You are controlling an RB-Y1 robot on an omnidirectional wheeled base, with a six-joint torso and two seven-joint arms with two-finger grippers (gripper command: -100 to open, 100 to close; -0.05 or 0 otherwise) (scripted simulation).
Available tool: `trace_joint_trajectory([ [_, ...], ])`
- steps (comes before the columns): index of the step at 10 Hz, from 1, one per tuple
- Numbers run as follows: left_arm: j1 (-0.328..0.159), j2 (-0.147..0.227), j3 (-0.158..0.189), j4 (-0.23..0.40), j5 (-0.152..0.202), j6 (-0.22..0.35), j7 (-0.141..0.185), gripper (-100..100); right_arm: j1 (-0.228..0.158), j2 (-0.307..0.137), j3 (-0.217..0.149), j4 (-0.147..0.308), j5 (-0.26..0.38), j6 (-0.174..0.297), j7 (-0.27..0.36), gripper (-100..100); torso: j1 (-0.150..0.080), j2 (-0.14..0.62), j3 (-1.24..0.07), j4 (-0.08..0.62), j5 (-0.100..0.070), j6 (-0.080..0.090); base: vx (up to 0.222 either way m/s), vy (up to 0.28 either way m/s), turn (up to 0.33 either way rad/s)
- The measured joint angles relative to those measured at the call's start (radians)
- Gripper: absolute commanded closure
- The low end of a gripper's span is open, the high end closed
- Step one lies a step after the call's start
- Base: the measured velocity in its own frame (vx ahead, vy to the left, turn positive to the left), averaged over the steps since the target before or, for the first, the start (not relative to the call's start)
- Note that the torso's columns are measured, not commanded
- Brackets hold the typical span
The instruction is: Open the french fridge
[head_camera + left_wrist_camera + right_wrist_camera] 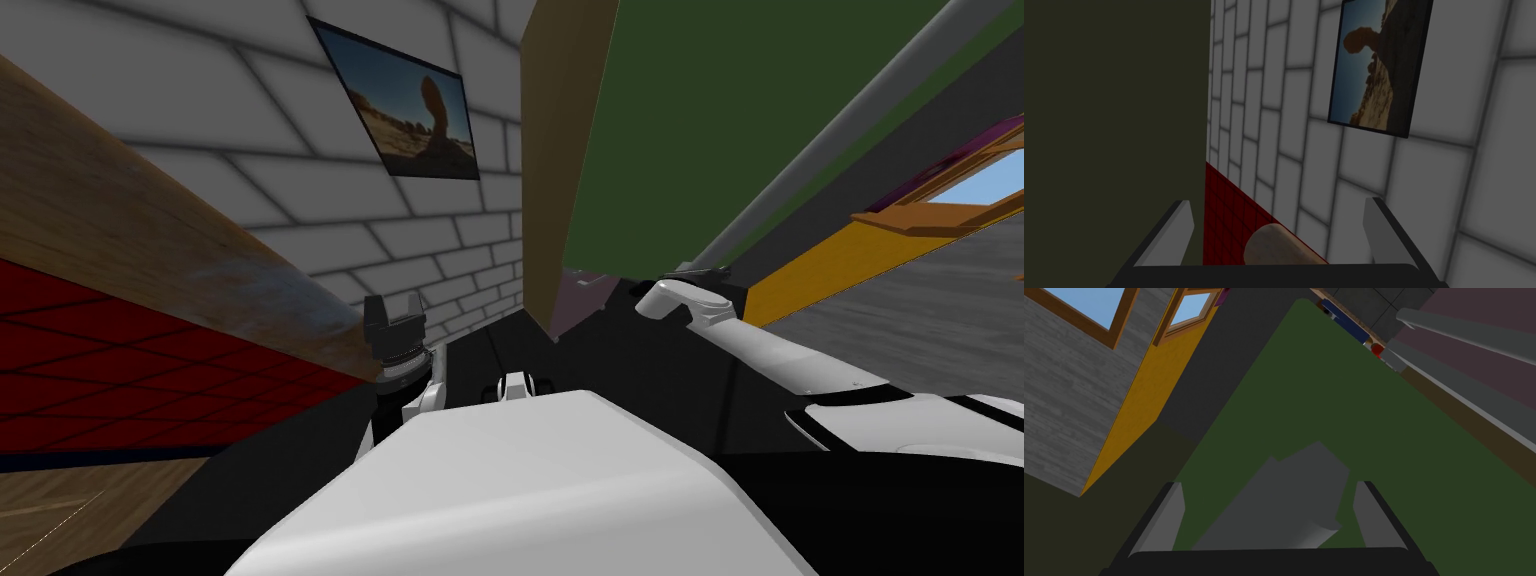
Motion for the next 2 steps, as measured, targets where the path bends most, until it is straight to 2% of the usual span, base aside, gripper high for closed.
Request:
trace_joint_trajectory([
  [2,0.0,0.0,0.0,0.0,0.0,0.0,0.0,0,0.0,0.001,0.001,0.0,0.0,0.0,0.0,0,-0.001,-0.001,-0.001,0.0,0.0,0.0,0.0,0.0,0.0],
])
